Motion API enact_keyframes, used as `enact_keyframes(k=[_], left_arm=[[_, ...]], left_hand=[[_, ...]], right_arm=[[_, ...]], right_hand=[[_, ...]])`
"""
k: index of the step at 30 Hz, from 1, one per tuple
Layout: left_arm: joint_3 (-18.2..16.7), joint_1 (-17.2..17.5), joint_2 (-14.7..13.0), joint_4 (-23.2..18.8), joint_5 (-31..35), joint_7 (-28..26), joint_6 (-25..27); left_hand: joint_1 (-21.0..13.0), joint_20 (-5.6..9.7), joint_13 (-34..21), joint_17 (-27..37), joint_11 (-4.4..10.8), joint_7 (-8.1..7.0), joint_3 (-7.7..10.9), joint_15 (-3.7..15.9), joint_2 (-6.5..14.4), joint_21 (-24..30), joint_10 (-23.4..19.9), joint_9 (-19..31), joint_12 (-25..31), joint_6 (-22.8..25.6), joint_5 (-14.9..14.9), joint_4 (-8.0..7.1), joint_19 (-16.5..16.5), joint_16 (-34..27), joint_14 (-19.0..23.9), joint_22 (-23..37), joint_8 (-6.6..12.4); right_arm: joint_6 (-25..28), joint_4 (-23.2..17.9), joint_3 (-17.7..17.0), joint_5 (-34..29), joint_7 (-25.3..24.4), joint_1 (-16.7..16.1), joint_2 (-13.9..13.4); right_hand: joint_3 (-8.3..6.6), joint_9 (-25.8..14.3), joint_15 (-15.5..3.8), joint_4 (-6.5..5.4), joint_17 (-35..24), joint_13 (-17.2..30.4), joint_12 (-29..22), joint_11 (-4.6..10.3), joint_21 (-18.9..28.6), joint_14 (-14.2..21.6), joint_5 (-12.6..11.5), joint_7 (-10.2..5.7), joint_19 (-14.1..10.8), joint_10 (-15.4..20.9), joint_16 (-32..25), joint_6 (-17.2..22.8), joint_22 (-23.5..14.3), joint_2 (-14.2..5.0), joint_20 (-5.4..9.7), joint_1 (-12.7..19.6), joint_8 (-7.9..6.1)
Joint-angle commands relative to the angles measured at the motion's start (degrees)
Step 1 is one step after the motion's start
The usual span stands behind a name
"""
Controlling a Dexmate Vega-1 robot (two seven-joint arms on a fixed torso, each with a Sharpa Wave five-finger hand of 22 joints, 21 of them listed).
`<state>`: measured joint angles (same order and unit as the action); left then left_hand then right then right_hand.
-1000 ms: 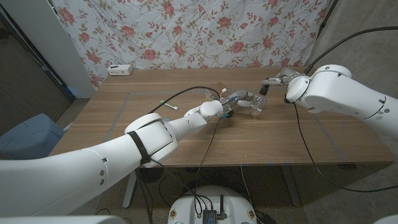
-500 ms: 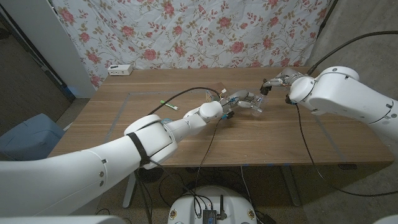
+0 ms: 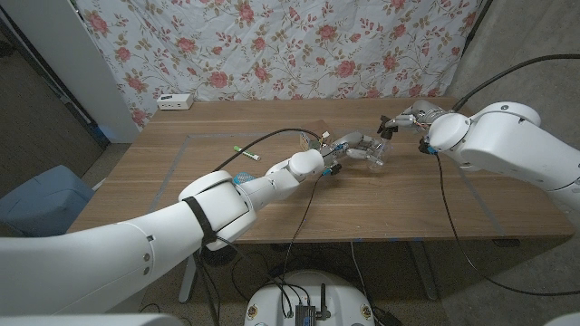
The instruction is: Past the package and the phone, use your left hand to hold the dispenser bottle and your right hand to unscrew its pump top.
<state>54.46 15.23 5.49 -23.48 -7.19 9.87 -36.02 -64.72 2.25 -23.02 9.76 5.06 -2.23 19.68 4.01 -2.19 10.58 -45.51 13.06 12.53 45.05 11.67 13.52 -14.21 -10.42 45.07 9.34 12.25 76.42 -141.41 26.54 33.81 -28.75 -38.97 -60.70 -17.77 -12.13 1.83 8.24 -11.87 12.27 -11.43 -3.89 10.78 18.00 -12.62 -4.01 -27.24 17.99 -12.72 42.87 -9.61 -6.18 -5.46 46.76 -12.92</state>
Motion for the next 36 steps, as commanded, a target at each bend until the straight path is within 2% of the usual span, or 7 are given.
enact_keyframes(k=[1,8,11,14,19,25,36], left_arm=[[-0.69,1.3,-1.41,-2.39,0.95,-0.04,-1.7],[-1.05,1.22,-1.34,-2.01,1.18,0.01,-1.89],[-1.17,1.09,-1.18,-1.56,1.12,0.18,-1.91],[-1.24,0.9,-1.08,-1.17,1.09,0.27,-1.82],[-1.28,0.62,-1.04,-0.74,1.07,0.32,-1.74],[-1.34,0.62,-1.23,-0.85,1.04,0.26,-1.78],[-1.48,0.74,-1.5,-1.12,1.01,0.33,-1.73]], left_hand=[[4.75,2.47,-0.43,0.11,2.5,-1.66,5.02,5.08,7.16,0.05,-3.13,0.14,0.39,4.46,0.25,-4.62,-0.42,-0.45,1.42,0.17,0.28],[4.8,2.44,-0.44,0.13,2.66,-1.63,5.04,5.14,7.18,0.05,-3.19,0.14,0.39,4.48,0.25,-4.61,-0.44,-0.46,1.44,0.17,0.28],[4.79,2.39,-0.44,0.12,2.61,-1.6,5.04,5.1,7.12,0.05,-3.13,0.14,0.36,4.48,0.25,-4.57,-0.46,-0.45,1.44,0.17,0.28],[4.85,2.34,-0.46,0.15,2.6,-1.63,5.07,5.07,7.24,0.04,-3.11,0.14,0.35,4.38,0.25,-4.64,-0.45,-0.46,1.41,0.17,0.24],[4.84,2.29,-0.49,0.12,2.61,-1.61,5.1,5.03,7.2,0.05,-3.13,0.14,0.37,4.45,0.25,-4.59,-0.47,-0.44,1.42,0.17,0.27],[4.89,2.27,-0.51,0.19,2.53,-1.64,5.08,4.98,7.29,0.06,-3.1,0.13,0.35,4.4,0.24,-4.62,-0.51,-0.53,1.52,0.17,0.24],[5.04,2.21,-0.49,0.16,2.52,-1.52,5.16,4.92,7.37,0.06,-3.12,0.13,0.31,4.43,0.24,-4.68,-0.53,-0.46,1.43,0.18,0.25]], right_arm=[[-1.41,-1.52,-3.78,-2.33,1.45,-4.25,0.8],[0.16,-2.0,-3.88,-3.16,1.85,-4.05,1.95],[1.08,-1.98,-3.89,-3.28,2.05,-3.8,2.69],[1.27,-1.84,-3.93,-3.46,2.31,-3.72,3.16],[1.18,-1.54,-3.52,-3.93,2.81,-3.34,3.5],[1.4,-1.31,-2.92,-4.49,3.23,-2.78,3.81],[2.53,-0.81,-1.16,-5.3,4.05,-0.92,4.59]], right_hand=[[1.0,-0.21,0.37,-0.29,-0.29,0.13,0.02,-0.2,-0.04,0.04,0.45,0.4,0.1,-0.08,0.12,-0.55,-0.09,1.03,-0.08,-1.18,0.28],[1.69,-0.25,0.54,-0.72,-0.41,0.14,-0.19,-0.51,0.0,0.03,0.78,0.53,0.1,0.32,0.04,-0.68,-0.09,1.51,-0.25,-2.29,0.31],[2.2,-0.3,0.79,-0.98,-0.53,0.25,-1.14,-0.54,0.2,1.12,1.01,0.54,-0.39,2.67,-0.48,-0.74,-0.1,1.61,-0.51,-3.11,0.3],[2.88,-0.39,0.62,-1.08,-0.59,0.69,-2.68,-0.88,0.32,3.17,1.17,0.35,-0.83,6.5,-1.25,-0.5,-0.12,1.85,-0.91,-4.0,0.14],[3.32,-0.46,-0.42,-0.98,-0.62,1.32,-4.62,0.05,0.51,6.76,1.15,0.22,-1.77,11.05,-2.44,-0.6,-0.14,1.84,-1.41,-4.51,0.14],[3.6,-0.48,-1.1,-0.93,-0.65,1.63,-5.35,0.49,0.57,7.8,1.16,0.12,-2.17,12.56,-2.72,-0.65,-0.15,1.98,-1.49,-4.77,0.16],[4.48,-0.52,-2.47,-0.81,-0.29,2.52,-8.1,1.73,0.46,10.46,0.84,-0.03,-2.51,18.06,-2.8,-1.24,-0.17,3.32,-1.82,-5.84,0.39]])
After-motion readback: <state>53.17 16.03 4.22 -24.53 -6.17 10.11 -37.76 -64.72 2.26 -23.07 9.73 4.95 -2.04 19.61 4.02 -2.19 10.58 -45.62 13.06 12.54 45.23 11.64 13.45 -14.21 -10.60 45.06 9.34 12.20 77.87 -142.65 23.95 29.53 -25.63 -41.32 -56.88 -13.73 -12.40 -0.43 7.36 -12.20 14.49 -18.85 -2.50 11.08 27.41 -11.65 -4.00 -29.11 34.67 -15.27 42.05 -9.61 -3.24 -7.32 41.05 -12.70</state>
